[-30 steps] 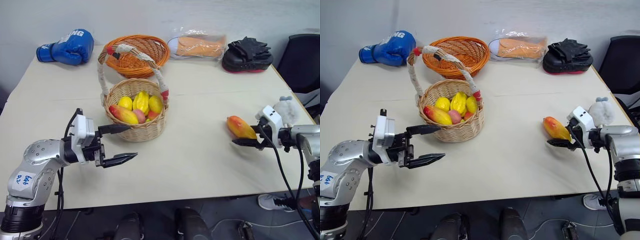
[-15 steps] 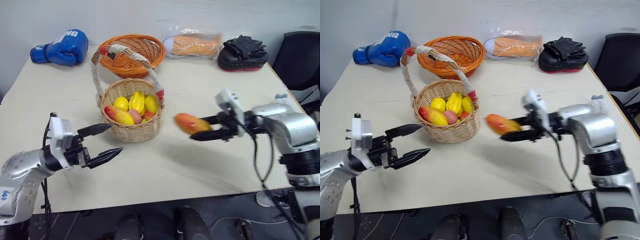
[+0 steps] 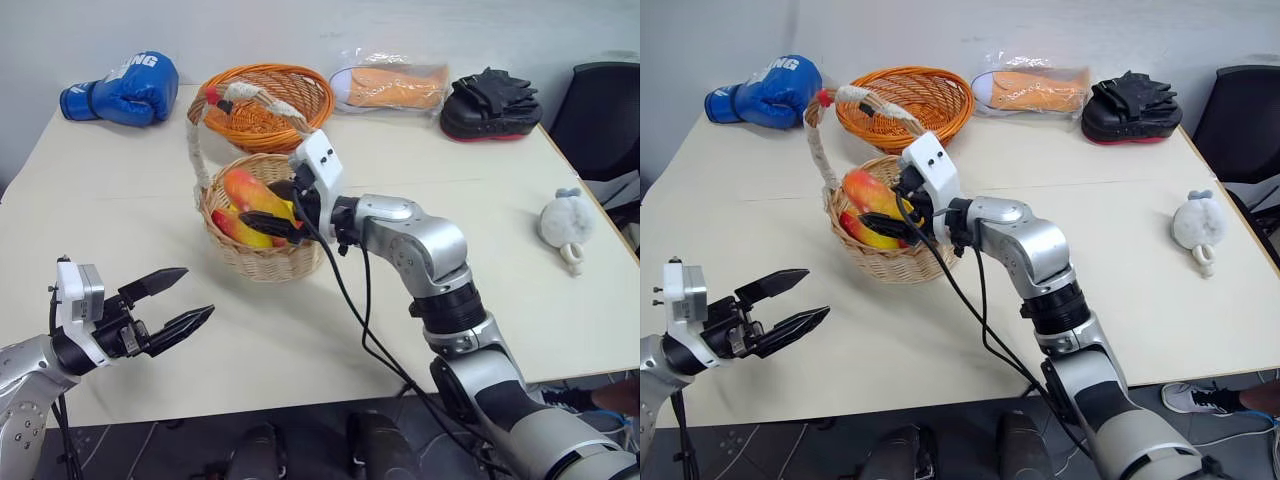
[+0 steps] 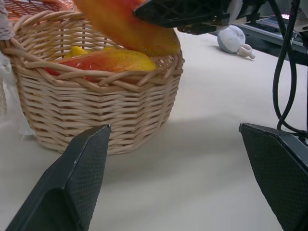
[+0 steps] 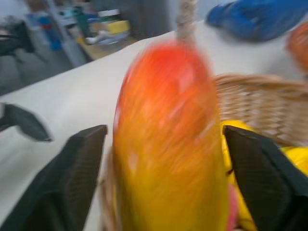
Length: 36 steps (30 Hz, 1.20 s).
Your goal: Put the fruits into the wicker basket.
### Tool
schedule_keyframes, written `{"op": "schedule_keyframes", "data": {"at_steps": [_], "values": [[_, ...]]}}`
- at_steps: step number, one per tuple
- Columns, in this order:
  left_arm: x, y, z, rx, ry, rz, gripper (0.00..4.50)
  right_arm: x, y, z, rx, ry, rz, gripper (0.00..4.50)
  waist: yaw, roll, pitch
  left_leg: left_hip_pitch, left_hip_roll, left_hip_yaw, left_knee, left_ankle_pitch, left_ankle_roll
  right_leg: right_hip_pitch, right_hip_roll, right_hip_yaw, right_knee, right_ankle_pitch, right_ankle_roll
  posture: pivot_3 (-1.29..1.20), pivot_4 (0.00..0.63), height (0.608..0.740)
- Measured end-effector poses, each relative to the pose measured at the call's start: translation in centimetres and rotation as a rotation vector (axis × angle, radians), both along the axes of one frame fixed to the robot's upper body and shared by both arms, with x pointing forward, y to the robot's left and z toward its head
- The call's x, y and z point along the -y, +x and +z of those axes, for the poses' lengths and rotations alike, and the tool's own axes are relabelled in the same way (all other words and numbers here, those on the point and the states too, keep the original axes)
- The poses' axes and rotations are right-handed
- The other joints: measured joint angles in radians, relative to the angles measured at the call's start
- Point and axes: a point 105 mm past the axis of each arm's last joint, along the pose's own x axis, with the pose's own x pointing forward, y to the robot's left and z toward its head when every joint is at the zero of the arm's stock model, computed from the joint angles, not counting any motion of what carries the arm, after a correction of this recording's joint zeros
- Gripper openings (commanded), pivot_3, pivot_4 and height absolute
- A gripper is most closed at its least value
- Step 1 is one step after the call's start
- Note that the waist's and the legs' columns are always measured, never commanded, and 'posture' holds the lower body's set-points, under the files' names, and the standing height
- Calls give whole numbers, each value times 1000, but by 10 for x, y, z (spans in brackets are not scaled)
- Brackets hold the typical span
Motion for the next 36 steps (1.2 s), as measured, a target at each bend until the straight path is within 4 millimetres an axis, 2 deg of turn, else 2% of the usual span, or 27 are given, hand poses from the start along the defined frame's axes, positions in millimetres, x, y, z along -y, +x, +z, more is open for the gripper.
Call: {"op": "schedule_keyframes", "data": {"at_steps": [2,3,7,9,11,14,16,20,23,27,30,32,35,36], "values": [[0,1,0,3,-3,4,4500,-3,-7,4,47,-4,23,4490,-3,0,0,0,1,0,-1,0,0,-1,1,0,0,0,0,0,150,740],[0,2,2,8,-4,3,4500,-3,-16,10,66,13,74,4490,-3,0,0,0,1,0,-1,0,0,-1,1,0,0,0,0,0,150,740],[-5,6,3,6,-2,-1,4500,5,-70,29,121,56,364,4490,1,0,0,0,2,-1,-2,0,0,1,1,-2,-2,0,0,0,150,740],[-3,9,5,15,1,-18,4500,17,-74,22,62,60,389,4490,2,-1,-1,0,1,-1,-1,0,0,2,0,-2,-3,0,0,0,150,740],[1,12,6,23,0,-39,4500,47,-79,-3,-11,-17,404,4490,16,-2,-1,1,-1,-3,0,-1,2,4,-1,-3,-8,0,0,0,150,740],[0,13,4,-8,-5,-52,4500,88,-75,-26,-80,-68,346,4490,26,-2,-1,0,-1,-1,0,-2,3,4,-1,-3,-11,1,2,0,150,740],[0,13,6,-28,5,-76,4500,107,-63,-23,-31,-79,261,4490,19,-2,-1,1,0,1,0,-1,2,3,0,-1,-10,1,2,0,150,740],[-10,19,16,-24,14,-75,4500,149,-21,-20,48,-95,32,4490,13,-2,-1,3,-1,1,-1,0,-1,3,3,-2,-9,2,0,0,150,740],[-9,24,23,-5,5,-82,4500,145,-1,-7,89,-45,12,4490,0,-1,0,3,0,1,-1,1,-2,2,3,-2,-7,2,-1,0,150,740],[4,29,26,13,0,-130,4500,112,20,10,178,-13,87,4490,-4,0,0,3,1,2,-1,2,-3,1,4,-1,-6,1,-1,0,150,740],[9,31,23,4,-6,-144,4500,83,26,4,185,-42,170,4490,-4,0,0,2,3,2,-2,2,-2,1,3,-1,-2,1,-1,0,150,740],[11,31,22,3,-9,-145,4500,72,26,-2,175,-59,202,4490,-3,0,0,1,3,2,-1,1,-2,1,2,-2,-3,1,-1,0,150,740],[12,32,21,4,-18,-142,4500,57,31,-4,145,-39,224,4011,-1,0,0,0,2,1,-1,1,-1,1,1,-2,-3,2,-1,0,150,740],[13,32,20,3,-19,-142,4500,54,31,-3,149,-39,233,3636,0,0,0,0,2,1,0,1,-1,1,1,-2,-3,2,-1,0,150,740]]}}
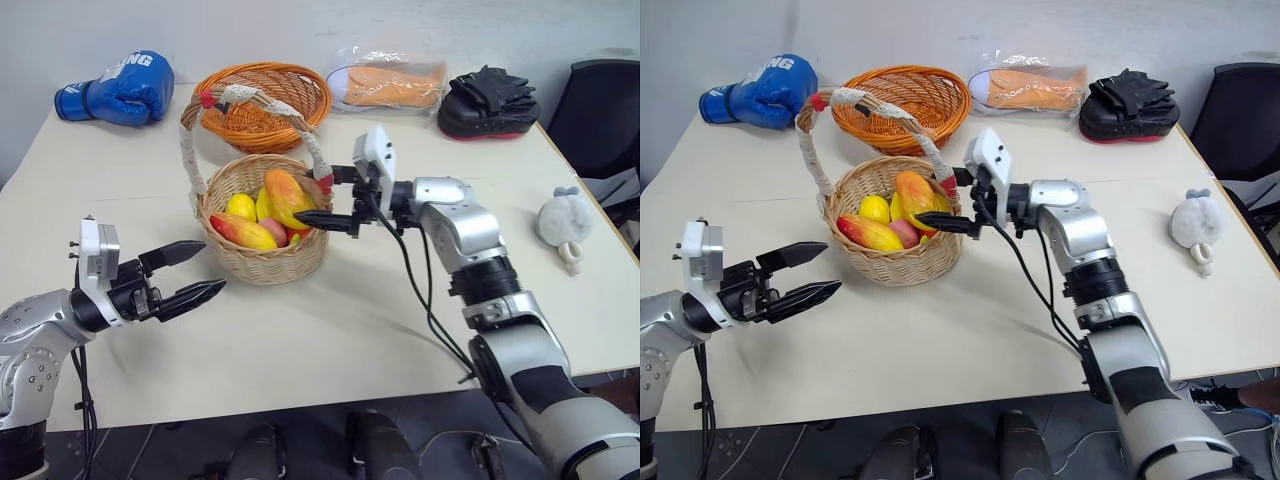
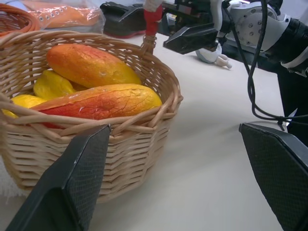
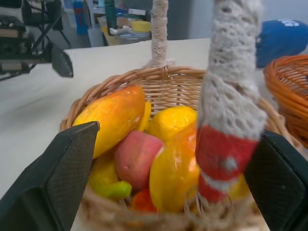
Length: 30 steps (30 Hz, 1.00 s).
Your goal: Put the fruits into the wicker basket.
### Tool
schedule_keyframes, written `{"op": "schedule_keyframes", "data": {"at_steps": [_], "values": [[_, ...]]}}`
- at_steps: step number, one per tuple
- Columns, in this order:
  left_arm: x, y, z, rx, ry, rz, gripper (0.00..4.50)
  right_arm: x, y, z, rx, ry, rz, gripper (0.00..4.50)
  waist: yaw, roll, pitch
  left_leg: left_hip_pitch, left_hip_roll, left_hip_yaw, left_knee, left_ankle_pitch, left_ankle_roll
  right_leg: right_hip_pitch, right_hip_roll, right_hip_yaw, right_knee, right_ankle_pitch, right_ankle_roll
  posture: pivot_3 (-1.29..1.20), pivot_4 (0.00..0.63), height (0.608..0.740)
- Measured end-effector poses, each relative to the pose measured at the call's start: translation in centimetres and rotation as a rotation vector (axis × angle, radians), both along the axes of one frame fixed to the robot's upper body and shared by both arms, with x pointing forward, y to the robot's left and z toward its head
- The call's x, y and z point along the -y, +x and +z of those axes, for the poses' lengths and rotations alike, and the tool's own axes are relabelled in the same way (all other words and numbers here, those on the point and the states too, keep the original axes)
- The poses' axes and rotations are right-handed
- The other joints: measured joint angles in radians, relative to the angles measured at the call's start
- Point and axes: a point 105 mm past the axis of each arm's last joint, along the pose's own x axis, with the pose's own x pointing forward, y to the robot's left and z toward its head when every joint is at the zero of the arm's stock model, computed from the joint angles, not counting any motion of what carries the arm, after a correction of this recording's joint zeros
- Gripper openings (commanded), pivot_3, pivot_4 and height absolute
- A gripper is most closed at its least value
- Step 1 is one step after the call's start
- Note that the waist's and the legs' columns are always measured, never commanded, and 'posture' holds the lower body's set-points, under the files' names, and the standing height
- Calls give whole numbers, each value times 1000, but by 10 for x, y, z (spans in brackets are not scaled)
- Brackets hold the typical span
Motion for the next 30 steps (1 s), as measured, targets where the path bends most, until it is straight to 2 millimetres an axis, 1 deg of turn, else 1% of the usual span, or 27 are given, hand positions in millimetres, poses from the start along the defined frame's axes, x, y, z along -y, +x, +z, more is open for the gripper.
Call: {"op": "schedule_keyframes", "data": {"at_steps": [1,6,8,10,11,12,13,15,17,18,19,21,22,23,24,26,27,29,30], "values": [[0,0,0,0,1,2,4500,0,1,1,10,-2,3,3381,2,0,0,0,0,0,0,0,0,0,0,0,0,0,0,0,150,740],[5,-3,1,12,8,-7,4500,3,-4,1,24,6,28,1622,1,0,0,0,0,0,0,0,0,0,0,0,0,0,0,0,150,740],[6,-4,-1,13,2,-6,4500,9,-10,-2,39,5,41,941,2,0,0,0,0,-1,0,0,0,0,0,0,0,0,0,0,150,740],[7,-3,-3,13,-9,-2,4500,24,-15,-5,42,11,21,283,5,0,0,0,0,-1,0,0,0,0,0,-1,0,0,0,0,150,740],[8,-3,-3,19,-16,3,4500,31,-17,-4,40,20,0,191,5,0,0,0,0,-1,0,0,0,0,0,0,0,0,0,0,150,740],[9,-2,-2,27,-20,2,4500,37,-21,-3,42,24,-14,193,7,0,0,-1,-1,-1,0,0,0,0,-1,-1,0,0,0,0,150,740],[11,0,-1,37,-23,0,4500,46,-28,-3,46,34,-35,193,11,0,0,-1,-1,-2,0,0,0,0,-1,-1,0,0,0,0,150,740],[15,1,-1,42,-20,-12,4500,59,-37,1,50,60,-76,193,14,0,0,-1,-1,-1,0,0,0,0,-1,-1,-1,0,0,0,150,740],[18,3,0,48,-17,-27,4500,73,-46,6,37,118,-138,193,19,0,0,-1,0,-1,0,0,0,0,0,-1,-1,0,0,0,150,740],[21,5,1,53,-14,-42,4500,84,-47,12,33,168,-190,193,20,0,0,-1,-1,0,0,0,0,0,0,0,0,0,0,0,150,740],[25,7,2,58,-11,-62,4500,102,-48,24,39,245,-279,193,22,0,0,0,-1,0,1,0,0,0,0,0,-2,0,0,0,150,740],[26,10,3,56,-13,-73,4500,118,-48,33,62,288,-353,193,26,0,0,1,-2,0,1,1,0,0,0,0,-4,0,0,0,150,740],[27,14,3,54,-14,-85,4500,145,-49,40,101,318,-477,193,29,0,0,1,-3,0,1,1,0,0,1,0,-3,0,0,0,150,740],[28,15,2,52,-14,-92,4500,161,-48,43,116,322,-548,193,32,0,0,1,-3,-1,1,1,0,1,0,0,-3,0,0,0,150,740],[28,17,1,49,-13,-97,4500,182,-48,42,134,312,-645,193,35,0,0,1,-3,-1,1,1,0,1,0,0,-4,0,0,0,150,740],[29,22,0,46,-12,-106,4500,210,-47,37,141,303,-775,193,34,0,0,1,-4,0,1,2,1,1,0,0,-4,0,0,0,150,740],[30,22,-1,46,-11,-110,4500,217,-46,35,137,306,-810,193,33,0,0,1,-5,0,1,2,1,1,0,0,-4,0,0,0,150,740],[38,26,0,51,-19,-139,4500,234,-43,29,138,256,-894,193,24,1,1,2,-5,2,0,2,1,1,1,2,-4,0,1,0,150,740],[39,26,1,53,-18,-145,4500,238,-41,27,136,243,-916,193,21,1,1,2,-4,2,0,2,0,1,2,3,-4,0,1,0,150,740]]}}
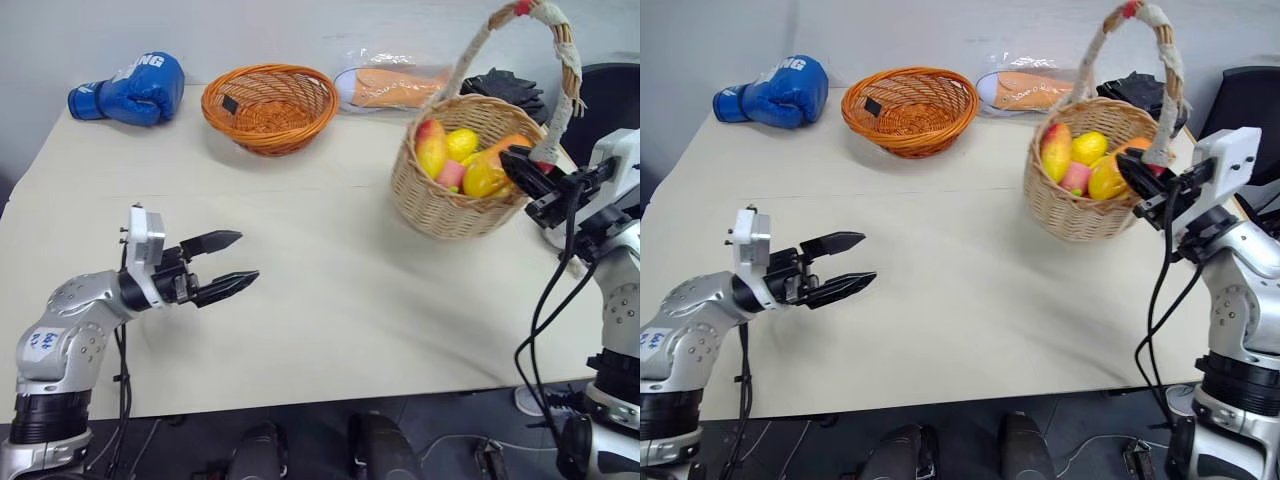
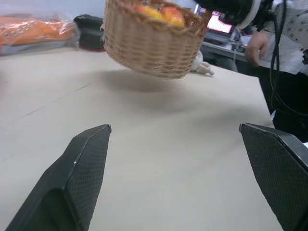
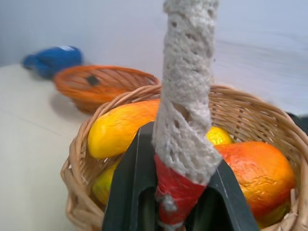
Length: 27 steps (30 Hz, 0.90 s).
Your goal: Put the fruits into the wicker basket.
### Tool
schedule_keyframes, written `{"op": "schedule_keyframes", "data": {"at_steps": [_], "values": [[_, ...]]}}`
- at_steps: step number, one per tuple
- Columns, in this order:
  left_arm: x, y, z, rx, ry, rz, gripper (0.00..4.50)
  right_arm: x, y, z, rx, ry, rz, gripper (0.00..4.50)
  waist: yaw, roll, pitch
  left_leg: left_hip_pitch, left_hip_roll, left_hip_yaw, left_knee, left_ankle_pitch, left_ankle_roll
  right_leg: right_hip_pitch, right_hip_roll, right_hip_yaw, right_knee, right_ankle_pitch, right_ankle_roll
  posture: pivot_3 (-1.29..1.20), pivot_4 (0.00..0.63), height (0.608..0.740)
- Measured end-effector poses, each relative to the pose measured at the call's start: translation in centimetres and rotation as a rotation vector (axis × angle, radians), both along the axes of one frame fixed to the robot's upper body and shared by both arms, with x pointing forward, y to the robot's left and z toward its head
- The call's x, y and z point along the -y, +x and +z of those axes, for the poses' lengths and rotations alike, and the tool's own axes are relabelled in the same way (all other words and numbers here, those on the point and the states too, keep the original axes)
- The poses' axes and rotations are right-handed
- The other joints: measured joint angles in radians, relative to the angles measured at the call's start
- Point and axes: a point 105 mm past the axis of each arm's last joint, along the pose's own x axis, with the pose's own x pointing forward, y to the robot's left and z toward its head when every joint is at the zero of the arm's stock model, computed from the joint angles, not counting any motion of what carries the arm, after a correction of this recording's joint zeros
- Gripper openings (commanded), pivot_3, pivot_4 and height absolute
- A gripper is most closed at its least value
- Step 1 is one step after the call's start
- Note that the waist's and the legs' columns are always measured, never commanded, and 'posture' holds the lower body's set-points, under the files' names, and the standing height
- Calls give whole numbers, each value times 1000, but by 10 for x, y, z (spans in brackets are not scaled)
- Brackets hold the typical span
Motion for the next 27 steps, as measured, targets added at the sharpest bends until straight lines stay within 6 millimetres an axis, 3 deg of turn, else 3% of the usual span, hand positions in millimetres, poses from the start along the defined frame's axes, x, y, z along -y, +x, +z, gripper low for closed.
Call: {"op": "schedule_keyframes", "data": {"at_steps": [8,16,20,21,27], "values": [[0,1,-3,-9,8,-14,4500,36,17,-34,-90,59,-106,193,1,1,0,0,0,0,-1,2,-1,0,0,0,0,0,0,0,150,740],[-5,0,-4,-13,54,-4,4500,47,6,-53,-115,-23,-109,2849,9,1,0,0,0,-1,0,2,-1,0,0,0,0,0,0,0,150,740],[-21,-7,-10,-33,112,26,4500,47,-24,-48,-68,-158,-31,4287,10,1,0,1,0,-1,-2,1,0,1,0,0,-1,0,0,0,150,740],[-26,-9,-13,-44,123,42,4500,51,-33,-48,-67,-204,-16,4487,10,1,0,1,0,-1,-2,1,0,1,0,-1,-2,0,0,0,150,740],[-49,-25,-37,-37,186,168,4500,76,-81,-67,-188,-418,66,4487,9,1,0,2,1,-1,-1,0,2,5,-1,0,-6,2,3,0,150,740]]}}
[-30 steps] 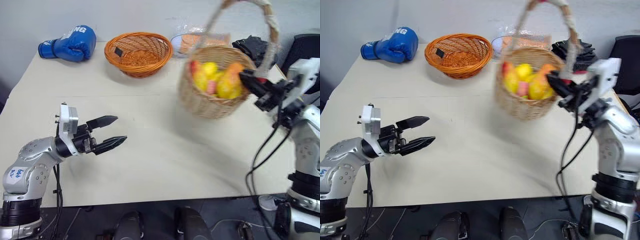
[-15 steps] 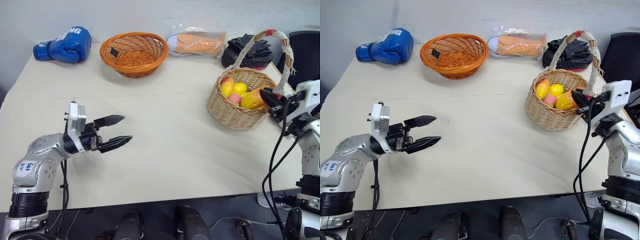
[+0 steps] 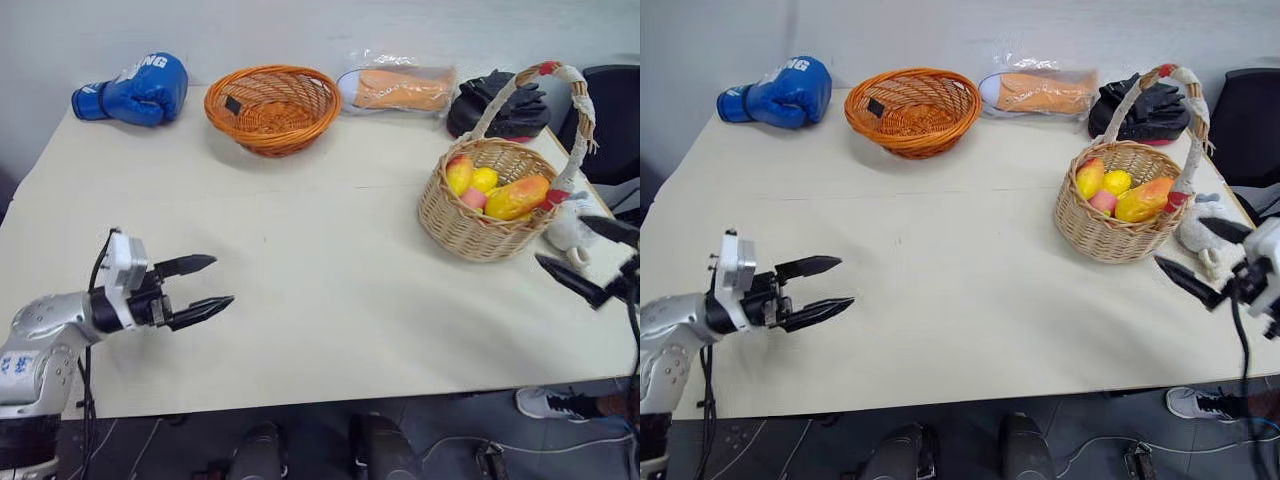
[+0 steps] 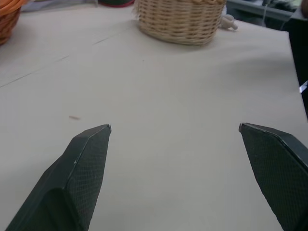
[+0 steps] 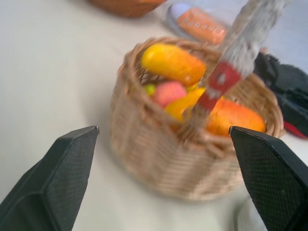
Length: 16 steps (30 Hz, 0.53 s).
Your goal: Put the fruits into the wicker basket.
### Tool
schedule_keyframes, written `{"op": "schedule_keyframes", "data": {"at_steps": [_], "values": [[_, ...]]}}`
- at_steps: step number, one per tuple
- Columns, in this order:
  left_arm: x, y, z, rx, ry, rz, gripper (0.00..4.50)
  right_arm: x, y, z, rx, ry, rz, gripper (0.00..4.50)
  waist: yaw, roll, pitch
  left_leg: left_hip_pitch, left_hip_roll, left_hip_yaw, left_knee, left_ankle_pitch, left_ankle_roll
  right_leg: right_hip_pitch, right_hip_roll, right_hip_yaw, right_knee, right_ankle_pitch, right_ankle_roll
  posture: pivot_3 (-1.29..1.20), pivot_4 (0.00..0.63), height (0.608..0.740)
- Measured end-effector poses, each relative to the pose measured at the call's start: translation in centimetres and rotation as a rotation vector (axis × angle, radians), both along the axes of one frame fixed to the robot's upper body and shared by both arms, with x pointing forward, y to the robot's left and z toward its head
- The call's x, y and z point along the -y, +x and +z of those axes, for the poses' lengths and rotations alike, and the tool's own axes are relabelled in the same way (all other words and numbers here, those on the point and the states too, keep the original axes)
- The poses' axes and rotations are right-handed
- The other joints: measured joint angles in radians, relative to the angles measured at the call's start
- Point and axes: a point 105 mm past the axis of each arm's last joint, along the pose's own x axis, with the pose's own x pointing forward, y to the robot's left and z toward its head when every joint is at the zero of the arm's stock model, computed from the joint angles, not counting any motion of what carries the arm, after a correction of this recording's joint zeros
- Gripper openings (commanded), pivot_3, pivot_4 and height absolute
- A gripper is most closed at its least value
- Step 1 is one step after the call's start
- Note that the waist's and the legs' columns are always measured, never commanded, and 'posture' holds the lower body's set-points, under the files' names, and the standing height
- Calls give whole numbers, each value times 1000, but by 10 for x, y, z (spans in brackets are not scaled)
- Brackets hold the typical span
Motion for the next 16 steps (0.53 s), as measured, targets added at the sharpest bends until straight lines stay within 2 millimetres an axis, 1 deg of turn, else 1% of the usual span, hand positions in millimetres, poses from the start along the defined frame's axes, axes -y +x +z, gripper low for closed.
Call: {"op": "schedule_keyframes", "data": {"at_steps": [3,4,6,7,9,11,14,16], "values": [[-12,-17,-20,-28,58,49,4500,-7,-24,-23,-96,-71,100,4487,-3,0,0,1,0,0,-1,0,0,0,0,0,0,0,0,0,150,740],[-15,-22,-28,-41,76,65,4500,-13,-28,-29,-102,-93,144,4487,-4,0,0,2,1,1,-1,0,0,0,0,1,0,0,0,0,150,740],[-18,-26,-38,-42,116,90,4500,-30,-29,-38,-79,-117,229,4487,-4,-1,-1,3,1,0,-1,-1,-1,2,1,0,0,1,-1,0,150,740],[-21,-28,-44,-33,147,108,4500,-46,-26,-48,-63,-122,290,4487,-5,-3,-2,4,2,0,-1,-1,-2,3,1,0,0,2,-3,0,150,740],[-22,-28,-50,-14,185,128,4500,-75,-20,-66,-54,-103,390,4487,-3,-3,-2,5,4,0,-1,-1,-2,3,0,-1,0,2,-3,0,150,740],[-19,-24,-51,23,202,143,4500,-109,-6,-77,-15,-78,484,4487,-3,-2,-1,5,4,0,-1,-1,-2,3,-1,0,1,3,-4,0,150,740],[-10,-16,-48,81,193,150,4500,-145,11,-79,35,-62,569,4487,1,-1,-1,5,3,0,-1,-1,-2,2,-1,-1,1,3,-4,0,150,740],[-7,-11,-45,115,190,164,4500,-158,21,-77,59,-48,588,4487,3,-1,-1,4,3,-1,0,-1,-2,2,-1,-2,1,3,-4,0,150,740]]}}
